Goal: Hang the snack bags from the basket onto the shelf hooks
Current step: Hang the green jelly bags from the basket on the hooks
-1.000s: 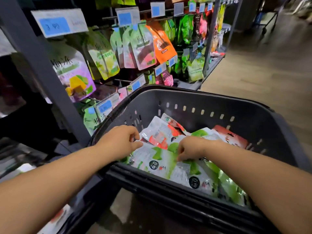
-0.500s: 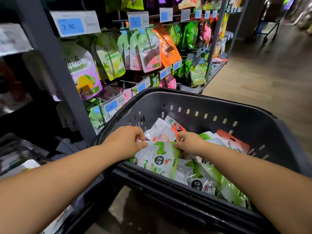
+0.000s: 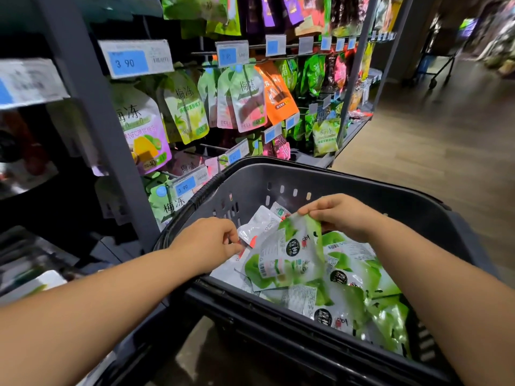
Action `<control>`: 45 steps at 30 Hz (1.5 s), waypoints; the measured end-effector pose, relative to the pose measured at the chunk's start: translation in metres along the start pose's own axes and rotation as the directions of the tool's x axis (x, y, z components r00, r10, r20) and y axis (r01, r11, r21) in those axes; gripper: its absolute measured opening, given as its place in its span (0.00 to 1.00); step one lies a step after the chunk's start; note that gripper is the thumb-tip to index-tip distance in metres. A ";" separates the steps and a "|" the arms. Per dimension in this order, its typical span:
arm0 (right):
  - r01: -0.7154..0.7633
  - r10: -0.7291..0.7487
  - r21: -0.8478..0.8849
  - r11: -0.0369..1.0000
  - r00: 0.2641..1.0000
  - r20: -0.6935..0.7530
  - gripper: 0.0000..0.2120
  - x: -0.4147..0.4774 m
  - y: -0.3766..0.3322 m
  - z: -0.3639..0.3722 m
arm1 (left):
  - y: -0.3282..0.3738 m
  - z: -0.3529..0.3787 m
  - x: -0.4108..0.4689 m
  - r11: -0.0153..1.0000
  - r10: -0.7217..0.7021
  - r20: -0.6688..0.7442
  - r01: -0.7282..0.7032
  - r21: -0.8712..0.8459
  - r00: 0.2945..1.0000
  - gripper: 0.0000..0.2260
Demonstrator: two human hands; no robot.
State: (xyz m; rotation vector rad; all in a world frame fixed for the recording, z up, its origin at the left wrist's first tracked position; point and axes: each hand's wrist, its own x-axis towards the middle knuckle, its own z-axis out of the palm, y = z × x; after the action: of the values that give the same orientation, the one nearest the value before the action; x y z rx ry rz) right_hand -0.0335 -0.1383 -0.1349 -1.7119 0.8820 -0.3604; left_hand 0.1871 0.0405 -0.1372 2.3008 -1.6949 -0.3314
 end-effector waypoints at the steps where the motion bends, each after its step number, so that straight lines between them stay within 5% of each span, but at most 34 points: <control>1: 0.015 -0.015 0.034 0.999 1.000 0.012 0.12 -0.001 -0.003 -0.003 | 0.000 0.000 0.000 1.000 0.001 0.003 -0.001 -0.002 1.000 0.07; 5: 0.088 -0.098 0.104 0.991 0.991 0.092 0.14 -0.009 -0.015 -0.016 | 0.000 -0.001 -0.001 1.000 0.004 0.000 -0.004 0.004 1.000 0.08; 7: 0.110 -0.110 0.004 0.994 0.990 0.092 0.19 -0.011 -0.022 -0.020 | -0.001 -0.001 -0.001 1.000 0.007 0.001 -0.007 0.011 1.000 0.07; 10: 0.157 -0.205 -0.281 0.947 0.967 -0.152 0.11 -0.011 -0.030 -0.017 | -0.001 -0.001 -0.001 1.000 0.016 0.007 -0.016 0.023 1.000 0.06; 17: 0.279 -0.388 -0.318 0.906 0.848 -0.361 0.10 -0.013 -0.040 -0.018 | -0.002 0.000 0.000 1.000 0.014 0.009 -0.014 0.026 1.000 0.07; 28: 0.121 -0.061 0.121 0.985 0.909 -0.412 0.10 -0.002 0.003 -0.013 | -0.003 0.000 0.002 0.999 0.026 0.015 -0.027 0.041 1.000 0.09; 40: 0.192 -0.088 0.289 0.938 0.937 -0.338 0.11 -0.008 -0.014 0.000 | -0.003 0.001 0.003 0.999 0.005 0.034 -0.004 -0.032 0.999 0.08; 45: 0.286 -0.208 0.328 0.900 0.945 -0.254 0.11 -0.016 -0.039 0.012 | -0.002 0.001 0.001 0.984 0.037 0.060 -0.025 -0.179 0.998 0.19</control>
State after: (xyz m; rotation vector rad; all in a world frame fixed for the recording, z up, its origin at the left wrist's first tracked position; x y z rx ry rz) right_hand -0.0214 -0.1147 -0.0995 -1.4568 0.6947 -0.8416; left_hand 0.1888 0.0396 -0.1387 2.1541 -1.6558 -0.5320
